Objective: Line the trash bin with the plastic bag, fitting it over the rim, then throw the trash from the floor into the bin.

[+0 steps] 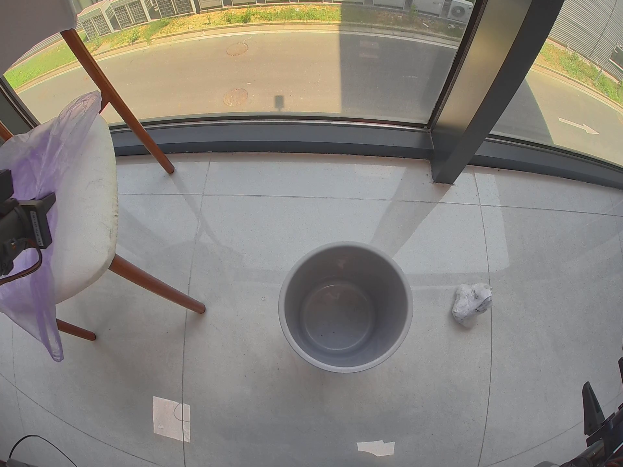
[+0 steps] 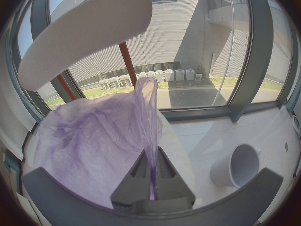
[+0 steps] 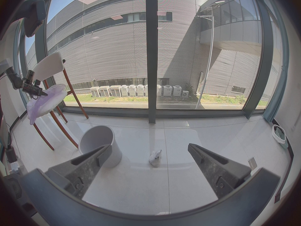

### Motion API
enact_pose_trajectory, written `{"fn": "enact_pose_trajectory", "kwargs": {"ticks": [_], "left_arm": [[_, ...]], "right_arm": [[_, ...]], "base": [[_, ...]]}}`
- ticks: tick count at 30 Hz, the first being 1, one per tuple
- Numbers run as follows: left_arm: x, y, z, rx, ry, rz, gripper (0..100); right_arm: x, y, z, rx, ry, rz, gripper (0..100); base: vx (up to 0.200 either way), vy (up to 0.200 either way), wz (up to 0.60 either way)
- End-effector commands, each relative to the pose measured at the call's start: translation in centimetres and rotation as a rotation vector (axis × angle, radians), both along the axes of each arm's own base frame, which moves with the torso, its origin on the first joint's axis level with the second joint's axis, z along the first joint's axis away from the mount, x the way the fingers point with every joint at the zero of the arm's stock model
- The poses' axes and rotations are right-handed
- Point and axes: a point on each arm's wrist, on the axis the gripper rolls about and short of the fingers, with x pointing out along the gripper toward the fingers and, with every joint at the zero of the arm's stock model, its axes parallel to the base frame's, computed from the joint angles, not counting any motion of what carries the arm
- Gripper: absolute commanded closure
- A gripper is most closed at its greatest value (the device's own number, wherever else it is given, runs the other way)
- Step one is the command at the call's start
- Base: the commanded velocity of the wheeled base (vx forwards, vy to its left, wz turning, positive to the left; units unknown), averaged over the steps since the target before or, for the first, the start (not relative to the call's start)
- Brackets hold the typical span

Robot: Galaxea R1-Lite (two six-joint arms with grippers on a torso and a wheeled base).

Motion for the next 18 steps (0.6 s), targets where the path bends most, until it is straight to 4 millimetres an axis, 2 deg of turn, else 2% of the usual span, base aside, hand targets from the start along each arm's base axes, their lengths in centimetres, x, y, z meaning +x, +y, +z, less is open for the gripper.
{"fn": "enact_pose_trajectory", "kwargs": {"ticks": [1,7,10,15,16,18], "left_arm": [[-4.8,-0.6,1.2,-0.013,-0.126,-0.012,100],[-6.4,-1.2,0.7,-0.007,-0.141,-0.157,100],[-6.5,-1.4,0.9,-0.010,-0.149,-0.222,100],[-6.4,-1.8,1.7,-0.018,-0.172,-0.332,100],[-6.5,-2.3,2.3,-0.047,-0.184,-0.451,100],[-6.6,-2.6,2.8,-0.070,-0.193,-0.520,100]], "right_arm": [[0.0,0.0,-0.5,0.000,-0.001,0.000,0],[0.0,0.0,-0.5,-0.001,-0.001,0.000,0],[0.0,0.0,-0.5,-0.001,-0.001,0.000,0],[0.0,0.0,-0.5,-0.001,-0.001,0.000,0],[0.0,0.0,-0.5,-0.001,-0.001,0.000,0],[0.0,0.0,-0.5,-0.001,-0.001,0.000,0]], "base": [[0.000,0.000,0.00],[0.000,0.000,0.00],[0.000,0.000,0.00],[0.000,0.000,0.00],[0.000,0.000,0.00],[0.000,0.000,0.00]]}}
